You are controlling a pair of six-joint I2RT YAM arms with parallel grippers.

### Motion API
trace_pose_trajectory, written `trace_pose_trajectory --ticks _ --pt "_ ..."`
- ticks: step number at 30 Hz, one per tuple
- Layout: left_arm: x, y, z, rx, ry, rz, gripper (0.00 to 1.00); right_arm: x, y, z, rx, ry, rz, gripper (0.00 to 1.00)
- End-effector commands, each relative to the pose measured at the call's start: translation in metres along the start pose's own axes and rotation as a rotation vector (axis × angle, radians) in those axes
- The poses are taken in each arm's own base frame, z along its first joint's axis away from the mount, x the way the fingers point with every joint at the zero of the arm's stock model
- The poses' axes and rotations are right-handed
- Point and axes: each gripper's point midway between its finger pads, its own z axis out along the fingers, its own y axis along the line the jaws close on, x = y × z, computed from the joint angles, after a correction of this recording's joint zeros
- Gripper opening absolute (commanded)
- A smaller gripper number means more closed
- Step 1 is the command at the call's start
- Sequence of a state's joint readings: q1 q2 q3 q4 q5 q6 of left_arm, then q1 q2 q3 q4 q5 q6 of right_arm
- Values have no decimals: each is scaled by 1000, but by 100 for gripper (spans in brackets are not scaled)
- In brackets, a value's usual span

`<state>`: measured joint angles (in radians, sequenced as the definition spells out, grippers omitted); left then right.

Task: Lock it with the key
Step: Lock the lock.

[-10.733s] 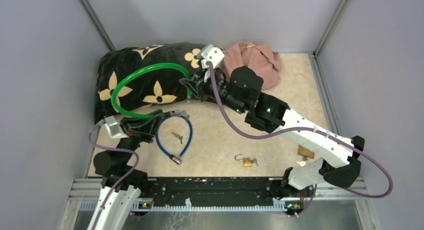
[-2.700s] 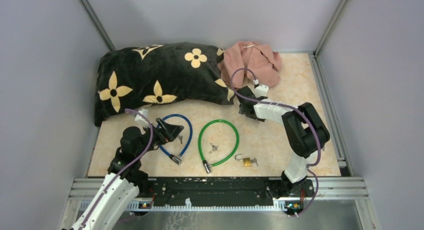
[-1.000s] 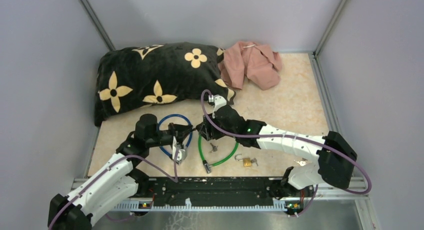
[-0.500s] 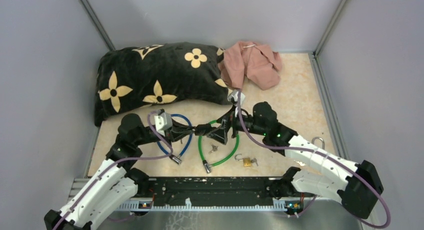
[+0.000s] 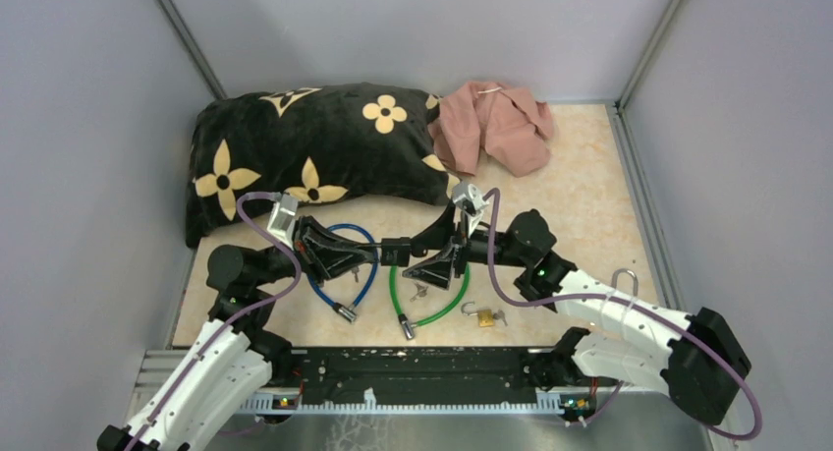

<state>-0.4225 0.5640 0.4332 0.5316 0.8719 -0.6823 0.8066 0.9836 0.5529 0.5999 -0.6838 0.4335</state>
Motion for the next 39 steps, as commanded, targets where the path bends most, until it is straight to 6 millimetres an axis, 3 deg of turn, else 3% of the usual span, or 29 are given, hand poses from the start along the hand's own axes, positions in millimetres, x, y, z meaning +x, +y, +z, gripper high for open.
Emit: trace_pose_trajectory --ticks 1,6,11,13,15,17,25,31,36,39 --pt "-32 -33 1 97 -77 65 0 -38 23 15 -114 -95 -38 70" --pt "-31 -34 0 102 -77 77 0 -51 32 25 -138 -112 -68 69" --pt "-32 -32 0 99 -81 85 0 -49 40 34 -161 -62 -64 63" --pt "-33 -32 0 98 -87 95 0 -45 41 38 -166 -39 -55 47" --pt "-33 -33 0 104 -85 106 0 -43 43 41 -175 -31 -43 15" --pt "-31 -33 0 107 -78 108 0 -44 43 42 -174 -36 -35 1" --pt "-10 -21 1 78 -47 -12 0 -72 59 54 -196 -132 -63 0" --pt "-7 -16 6 74 -68 -35 0 -83 67 75 -184 -146 -103 0" --pt "-4 -15 9 70 -88 -78 0 -87 54 88 -124 -150 -99 0" --pt "-2 -14 10 68 -90 -101 0 -80 43 99 -102 -123 -81 0"
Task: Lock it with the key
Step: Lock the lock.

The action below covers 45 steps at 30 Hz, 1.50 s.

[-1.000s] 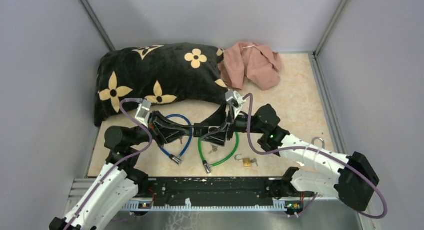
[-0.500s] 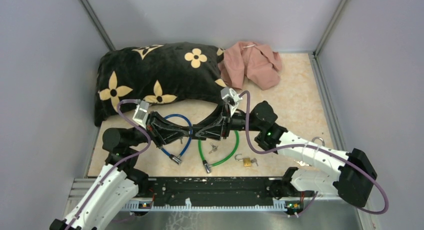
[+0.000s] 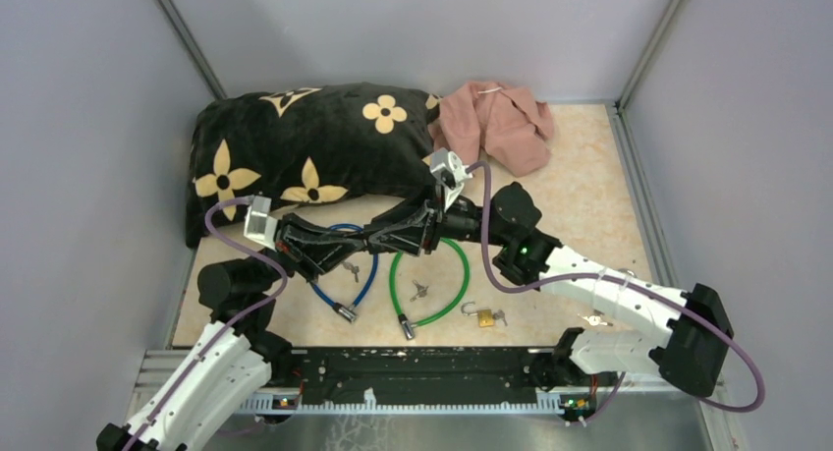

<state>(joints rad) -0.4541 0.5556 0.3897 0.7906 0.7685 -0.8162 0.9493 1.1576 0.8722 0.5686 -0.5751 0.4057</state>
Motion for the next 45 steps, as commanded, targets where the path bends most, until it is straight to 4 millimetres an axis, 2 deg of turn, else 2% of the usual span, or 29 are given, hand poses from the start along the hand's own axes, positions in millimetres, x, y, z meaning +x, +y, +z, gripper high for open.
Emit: trace_pose_trajectory --ticks 1,5,10,12,16,20,24,28,34,36,40,43,45 --pt "28 6 2 -1 72 -122 0 -2 8 41 -32 -20 -6 0" --pt "15 -3 7 30 40 -98 0 17 1 50 -44 25 17 0" --pt "-11 -11 11 43 -24 -8 0 50 -2 49 -71 102 52 0" --pt "-14 -12 11 55 -23 27 0 62 6 49 -132 138 84 0" --pt "2 -4 12 45 37 -69 0 69 36 60 -279 181 82 0" --pt "2 -15 16 99 64 -43 0 67 49 59 -334 189 75 0" --pt "-8 -23 21 134 61 -9 0 86 46 52 -334 251 94 0" --pt "-8 -27 25 161 76 8 0 108 43 49 -340 295 131 0" --pt "8 -20 30 147 99 -53 0 106 47 65 -368 280 109 0" --pt "2 -23 32 157 76 -15 0 115 44 64 -357 299 124 0" --pt "-17 -31 31 192 50 119 0 142 29 48 -294 357 171 0" --pt "-17 -32 25 196 65 161 0 142 22 33 -241 366 179 0" --pt "-10 -26 23 169 69 133 0 138 20 32 -220 393 162 0"
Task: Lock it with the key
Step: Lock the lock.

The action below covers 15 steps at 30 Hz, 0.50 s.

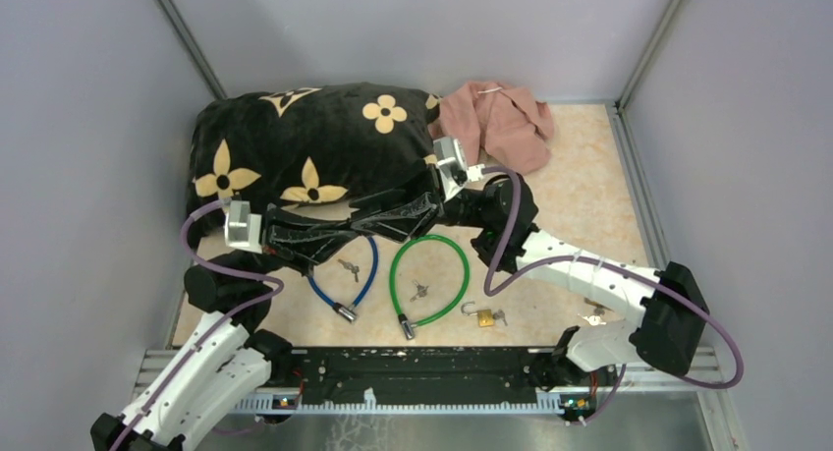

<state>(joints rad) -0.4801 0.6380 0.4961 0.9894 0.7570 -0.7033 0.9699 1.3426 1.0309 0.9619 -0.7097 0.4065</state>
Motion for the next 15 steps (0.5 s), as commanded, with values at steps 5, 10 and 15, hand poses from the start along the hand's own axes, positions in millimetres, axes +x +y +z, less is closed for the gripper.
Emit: trace_pose_trajectory --ticks 5,10,15 --pt "51 -1 -14 -1 196 -153 0 143 28 -31 57 516 354 0" --pt "56 8 -24 -64 191 -176 0 98 19 -36 153 449 278 10" --pt "57 12 -30 -109 175 -192 0 72 18 -42 210 432 234 33"
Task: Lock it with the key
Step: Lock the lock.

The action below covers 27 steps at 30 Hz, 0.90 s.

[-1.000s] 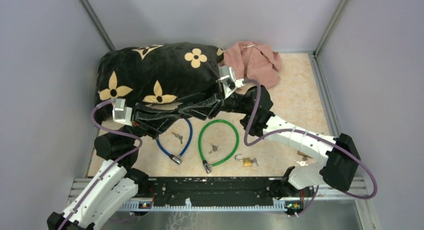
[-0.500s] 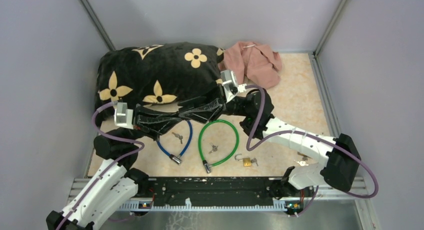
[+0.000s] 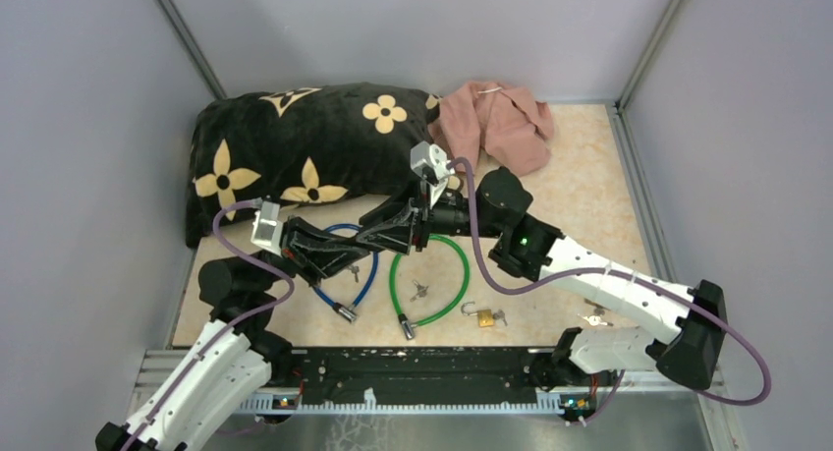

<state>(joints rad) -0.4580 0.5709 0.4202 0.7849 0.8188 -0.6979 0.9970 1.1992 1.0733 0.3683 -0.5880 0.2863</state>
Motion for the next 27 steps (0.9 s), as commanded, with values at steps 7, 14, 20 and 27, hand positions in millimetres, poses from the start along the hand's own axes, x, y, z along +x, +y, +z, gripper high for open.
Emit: trace_pose_trajectory --ticks 7,14,20,27 --pt "10 3 -7 -34 30 -66 0 22 13 -27 39 135 49 66" --pt "13 1 -9 -21 43 -60 0 26 13 -43 50 185 48 98" --pt "13 -5 -9 7 56 -41 0 41 0 -47 86 246 99 83" --pt "15 -6 -9 21 72 -39 0 37 2 -37 36 207 135 44"
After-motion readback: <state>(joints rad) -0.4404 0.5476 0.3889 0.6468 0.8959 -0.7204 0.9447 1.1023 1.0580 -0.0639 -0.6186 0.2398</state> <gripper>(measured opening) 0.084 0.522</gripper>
